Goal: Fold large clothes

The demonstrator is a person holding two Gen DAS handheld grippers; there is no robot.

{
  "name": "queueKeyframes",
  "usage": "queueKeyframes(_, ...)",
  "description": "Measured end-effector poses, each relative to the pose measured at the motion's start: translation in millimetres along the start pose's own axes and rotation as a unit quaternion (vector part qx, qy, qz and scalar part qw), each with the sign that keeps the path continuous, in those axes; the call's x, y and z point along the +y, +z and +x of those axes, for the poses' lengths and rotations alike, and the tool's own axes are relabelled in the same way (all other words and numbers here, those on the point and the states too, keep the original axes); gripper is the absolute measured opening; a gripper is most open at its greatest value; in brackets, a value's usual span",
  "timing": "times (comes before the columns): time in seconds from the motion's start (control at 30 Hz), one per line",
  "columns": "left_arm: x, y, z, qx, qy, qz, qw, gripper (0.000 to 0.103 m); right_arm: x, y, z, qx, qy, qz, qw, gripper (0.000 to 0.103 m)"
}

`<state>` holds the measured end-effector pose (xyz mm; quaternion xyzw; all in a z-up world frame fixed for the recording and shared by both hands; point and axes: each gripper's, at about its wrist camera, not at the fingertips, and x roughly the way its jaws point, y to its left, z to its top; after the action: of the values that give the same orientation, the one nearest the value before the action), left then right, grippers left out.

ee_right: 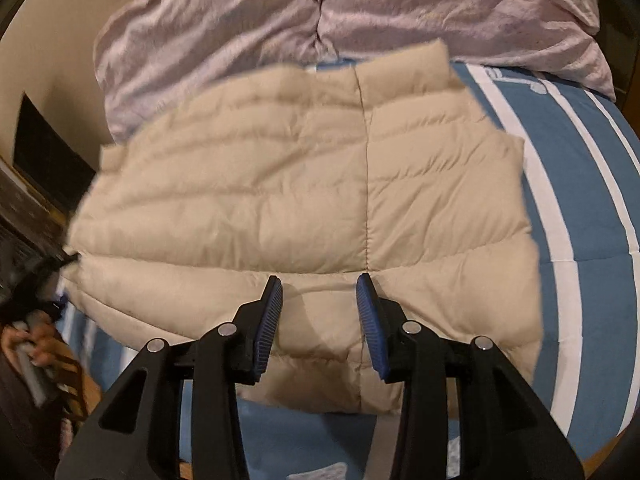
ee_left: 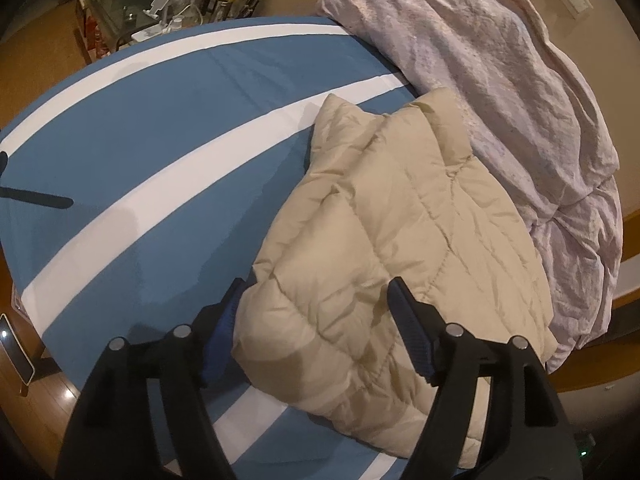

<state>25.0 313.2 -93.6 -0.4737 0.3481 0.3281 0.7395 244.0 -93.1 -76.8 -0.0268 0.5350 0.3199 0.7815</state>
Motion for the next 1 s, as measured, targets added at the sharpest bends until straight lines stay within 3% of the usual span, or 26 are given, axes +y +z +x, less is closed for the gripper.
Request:
queueKeyframes(0.27,2.8,-0.7,8.4,-0.002,0.006,-0.018,0.9998,0.068,6.4,-9.0,18.5,0.007,-0.026,-0.022,0.999,0.042)
queueKeyframes(0.47,0.0,-0.6,5.1,-0.003,-0.016,-0.024,0.9996,0.028,2.9,-10.3,17.8,0.001,-0.013,-0.019,1.0,0.042)
queueKeyframes(0.57,-6.8,1.8,-5.6,-0.01,-0.037,-0.021,0.999,0.018,1.0,-11.9,17.3,-0.001,-0.004,-0.015,1.0,0.042)
queueKeyframes(0.77,-36.6,7.6,-36.6,-0.033,-0.096,-0.005,0.9948,0.014,-8.2,-15.6,15.3,-0.006,0.017,-0.002,1.0,0.042)
queueKeyframes(1.0,-99.7,0.3,-74.2,-0.043,-0.187,0.053,0.9799,0.013,-12.9,-17.0,11.9,-0.005,0.03,0.013,0.999,0.042)
